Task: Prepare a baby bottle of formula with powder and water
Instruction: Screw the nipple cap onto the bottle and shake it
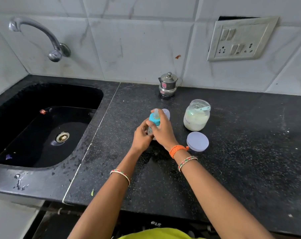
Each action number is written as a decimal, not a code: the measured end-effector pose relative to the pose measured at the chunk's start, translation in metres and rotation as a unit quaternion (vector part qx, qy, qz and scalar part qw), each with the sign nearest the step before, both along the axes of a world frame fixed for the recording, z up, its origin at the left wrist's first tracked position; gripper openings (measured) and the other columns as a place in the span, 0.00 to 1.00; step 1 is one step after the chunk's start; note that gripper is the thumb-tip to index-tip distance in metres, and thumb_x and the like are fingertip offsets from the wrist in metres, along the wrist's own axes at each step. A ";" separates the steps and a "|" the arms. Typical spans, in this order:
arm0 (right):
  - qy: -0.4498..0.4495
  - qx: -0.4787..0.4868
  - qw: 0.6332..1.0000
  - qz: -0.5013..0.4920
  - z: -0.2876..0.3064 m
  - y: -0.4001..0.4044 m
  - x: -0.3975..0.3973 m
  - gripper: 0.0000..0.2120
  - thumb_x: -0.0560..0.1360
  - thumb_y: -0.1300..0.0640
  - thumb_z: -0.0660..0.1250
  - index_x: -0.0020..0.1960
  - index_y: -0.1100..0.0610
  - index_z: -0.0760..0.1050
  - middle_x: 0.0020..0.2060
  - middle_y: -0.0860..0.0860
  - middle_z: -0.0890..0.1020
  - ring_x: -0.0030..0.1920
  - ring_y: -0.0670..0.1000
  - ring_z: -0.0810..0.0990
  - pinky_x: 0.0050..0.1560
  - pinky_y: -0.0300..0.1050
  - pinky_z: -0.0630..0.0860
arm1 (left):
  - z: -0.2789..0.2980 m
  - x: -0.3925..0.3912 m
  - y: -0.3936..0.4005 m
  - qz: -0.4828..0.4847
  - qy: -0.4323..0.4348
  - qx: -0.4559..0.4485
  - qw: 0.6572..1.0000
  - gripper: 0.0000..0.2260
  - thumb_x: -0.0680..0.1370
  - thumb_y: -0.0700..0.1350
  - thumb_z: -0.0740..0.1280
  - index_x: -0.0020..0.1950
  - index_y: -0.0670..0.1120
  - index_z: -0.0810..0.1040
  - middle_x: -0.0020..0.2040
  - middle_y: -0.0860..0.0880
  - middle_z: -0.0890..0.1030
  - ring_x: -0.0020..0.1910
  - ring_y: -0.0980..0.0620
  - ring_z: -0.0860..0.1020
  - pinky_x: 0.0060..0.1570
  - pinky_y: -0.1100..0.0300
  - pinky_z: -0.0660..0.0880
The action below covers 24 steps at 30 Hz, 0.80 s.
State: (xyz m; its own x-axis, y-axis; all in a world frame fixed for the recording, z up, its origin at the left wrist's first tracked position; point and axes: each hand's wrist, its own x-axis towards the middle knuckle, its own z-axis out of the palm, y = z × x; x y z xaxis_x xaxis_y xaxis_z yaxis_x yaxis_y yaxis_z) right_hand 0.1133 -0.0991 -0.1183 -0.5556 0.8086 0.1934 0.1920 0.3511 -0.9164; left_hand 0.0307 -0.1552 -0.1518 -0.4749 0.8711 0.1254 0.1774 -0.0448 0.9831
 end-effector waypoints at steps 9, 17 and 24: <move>-0.100 0.049 0.993 0.032 -0.023 0.006 0.021 0.46 0.71 0.58 0.71 0.74 0.41 0.41 0.74 0.48 0.62 0.68 0.50 0.70 0.61 0.42 0.67 | -0.012 -0.009 -0.013 -0.107 0.036 -0.054 0.992 0.29 0.72 0.27 0.67 0.72 0.38 0.63 0.66 0.47 0.74 0.65 0.53 0.73 0.65 0.63 0.69; -0.007 0.029 0.998 -0.049 -0.015 0.030 0.033 0.22 0.77 0.49 0.58 0.70 0.51 0.66 0.66 0.49 0.72 0.65 0.47 0.70 0.67 0.50 0.68 | -0.014 -0.009 -0.005 -0.021 0.003 -0.051 0.998 0.22 0.70 0.36 0.74 0.61 0.45 0.73 0.59 0.46 0.80 0.56 0.54 0.79 0.60 0.59 0.74; -0.291 0.117 0.949 0.035 -0.014 0.078 0.009 0.25 0.75 0.63 0.63 0.71 0.52 0.65 0.70 0.59 0.65 0.70 0.61 0.64 0.68 0.56 0.65 | -0.017 -0.008 -0.006 -0.010 -0.024 -0.056 0.998 0.25 0.70 0.35 0.74 0.65 0.42 0.72 0.60 0.50 0.78 0.57 0.58 0.78 0.59 0.67 0.73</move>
